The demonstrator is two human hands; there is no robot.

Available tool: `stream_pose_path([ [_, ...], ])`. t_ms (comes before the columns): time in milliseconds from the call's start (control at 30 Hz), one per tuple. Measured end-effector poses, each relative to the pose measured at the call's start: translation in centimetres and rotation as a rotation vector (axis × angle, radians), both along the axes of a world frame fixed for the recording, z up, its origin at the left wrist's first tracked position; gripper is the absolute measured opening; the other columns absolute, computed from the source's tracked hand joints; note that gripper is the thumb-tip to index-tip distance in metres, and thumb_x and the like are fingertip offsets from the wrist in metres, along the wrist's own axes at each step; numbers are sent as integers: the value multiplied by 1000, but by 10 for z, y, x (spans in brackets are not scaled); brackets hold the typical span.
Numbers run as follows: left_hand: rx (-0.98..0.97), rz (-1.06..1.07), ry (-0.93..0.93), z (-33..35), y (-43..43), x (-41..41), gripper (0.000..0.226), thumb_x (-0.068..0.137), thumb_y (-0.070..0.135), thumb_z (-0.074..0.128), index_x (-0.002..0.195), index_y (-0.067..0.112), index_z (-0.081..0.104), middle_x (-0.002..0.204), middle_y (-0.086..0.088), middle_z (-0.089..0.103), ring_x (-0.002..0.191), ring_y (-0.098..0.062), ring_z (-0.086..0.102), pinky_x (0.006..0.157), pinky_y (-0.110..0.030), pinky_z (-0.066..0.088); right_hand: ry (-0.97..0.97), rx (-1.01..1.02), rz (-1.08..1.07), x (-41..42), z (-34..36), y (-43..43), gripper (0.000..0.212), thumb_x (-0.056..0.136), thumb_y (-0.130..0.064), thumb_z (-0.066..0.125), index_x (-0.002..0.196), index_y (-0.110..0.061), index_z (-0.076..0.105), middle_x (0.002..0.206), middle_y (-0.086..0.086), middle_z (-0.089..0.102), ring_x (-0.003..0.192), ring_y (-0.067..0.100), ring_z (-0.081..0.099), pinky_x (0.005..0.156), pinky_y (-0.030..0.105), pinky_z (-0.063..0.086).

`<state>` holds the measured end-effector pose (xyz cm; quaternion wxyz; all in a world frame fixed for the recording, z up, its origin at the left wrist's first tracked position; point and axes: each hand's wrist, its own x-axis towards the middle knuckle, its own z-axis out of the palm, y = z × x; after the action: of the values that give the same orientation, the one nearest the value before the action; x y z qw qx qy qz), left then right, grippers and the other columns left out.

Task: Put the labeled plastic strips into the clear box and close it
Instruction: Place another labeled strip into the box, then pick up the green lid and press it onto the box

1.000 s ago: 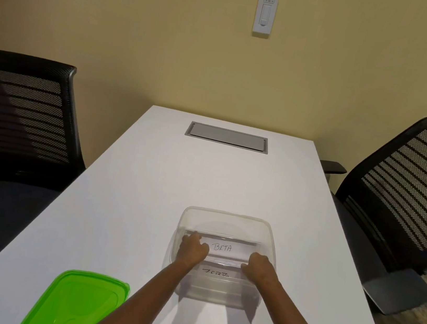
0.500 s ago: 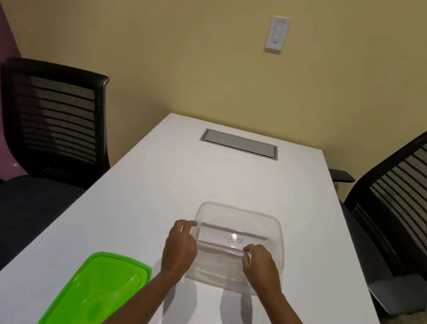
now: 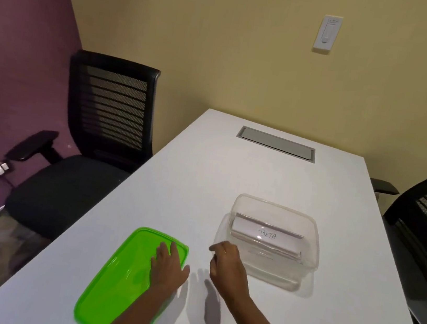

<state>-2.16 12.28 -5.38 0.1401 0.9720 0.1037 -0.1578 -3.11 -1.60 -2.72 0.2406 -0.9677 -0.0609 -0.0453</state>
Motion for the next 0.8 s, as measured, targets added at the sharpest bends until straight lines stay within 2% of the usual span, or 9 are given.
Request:
stream_pose_path([
  [100,11,0,74,-9,9,-11,79,90,43,51,149,7,13,158,-16,12,148,-28,13,119,-45,19,162,-38,39,-4,-13,20,39,93,-12,36,130,-15,49,133,1,49,125,15,43,94,27,41],
  [200,62,-13,66,-14,17,-21,65,88,40,54,140,9,30,150,-13,29,143,-26,24,114,-42,29,323,-57,68,-9,-26,32,40,93,-15,38,132,-12,46,135,8,46,127,19,42,98,29,40],
  [267,67,-21,79,-16,21,-27,57,89,38,54,135,9,37,150,-14,29,142,-26,26,113,-40,31,390,-71,70,-13,-32,36,39,93,-15,39,132,-11,47,134,10,47,126,21,44,99,30,42],
  [367,69,-38,93,-16,23,-31,49,91,34,51,132,9,42,152,-16,25,142,-28,25,113,-40,31,441,-107,66,-19,-39,39,38,93,-14,38,128,-12,50,132,11,48,123,22,47,98,30,41],
  [467,77,-65,68,-14,22,-34,35,92,20,46,124,8,49,144,-14,34,135,-28,35,106,-37,40,495,-132,67,-23,-42,36,34,90,-13,40,121,-8,53,129,14,49,121,22,49,98,31,41],
  [567,58,-51,50,-12,21,-34,31,89,15,45,119,8,50,137,-11,40,129,-27,41,100,-37,44,530,-106,61,-23,-43,32,31,90,-13,42,118,-6,56,128,15,49,120,23,49,98,30,42],
  [800,-46,78,-121,27,16,-8,30,90,14,41,118,5,47,127,-12,51,118,-31,52,93,-40,44,516,52,6,-9,-27,15,38,95,-22,46,132,-12,49,135,12,47,127,19,47,104,22,33],
])
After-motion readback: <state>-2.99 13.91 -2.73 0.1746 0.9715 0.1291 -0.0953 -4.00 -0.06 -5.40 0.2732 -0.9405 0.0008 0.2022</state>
